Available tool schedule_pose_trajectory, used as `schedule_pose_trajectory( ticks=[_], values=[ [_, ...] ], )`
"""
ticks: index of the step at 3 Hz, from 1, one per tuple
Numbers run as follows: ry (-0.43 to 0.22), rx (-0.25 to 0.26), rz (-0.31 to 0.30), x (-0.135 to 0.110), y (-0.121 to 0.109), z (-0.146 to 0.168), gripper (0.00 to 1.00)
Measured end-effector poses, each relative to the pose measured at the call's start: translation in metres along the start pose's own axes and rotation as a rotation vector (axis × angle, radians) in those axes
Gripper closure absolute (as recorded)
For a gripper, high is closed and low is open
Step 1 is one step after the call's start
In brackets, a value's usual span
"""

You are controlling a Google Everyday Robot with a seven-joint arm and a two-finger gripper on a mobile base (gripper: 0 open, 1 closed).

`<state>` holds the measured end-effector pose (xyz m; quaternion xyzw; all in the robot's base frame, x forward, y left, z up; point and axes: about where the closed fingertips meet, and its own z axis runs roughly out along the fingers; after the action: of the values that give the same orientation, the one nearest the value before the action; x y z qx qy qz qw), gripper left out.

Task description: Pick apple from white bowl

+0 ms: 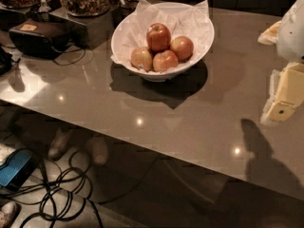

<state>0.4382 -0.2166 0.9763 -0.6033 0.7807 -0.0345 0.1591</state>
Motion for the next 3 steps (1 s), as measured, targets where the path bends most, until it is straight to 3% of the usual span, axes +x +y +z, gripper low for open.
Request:
schedule_pose_trajectory(
  ticks=[1, 2, 3],
  values=[
    [0.000, 0.000, 0.000, 0.000, 0.000, 0.000, 0.00],
    [-0.003, -0.001, 0.015, -0.021, -0.009, 0.001, 0.00],
    [-0.005, -0.023, 0.018, -0.058, -0.025, 0.004, 0.00]
  ],
)
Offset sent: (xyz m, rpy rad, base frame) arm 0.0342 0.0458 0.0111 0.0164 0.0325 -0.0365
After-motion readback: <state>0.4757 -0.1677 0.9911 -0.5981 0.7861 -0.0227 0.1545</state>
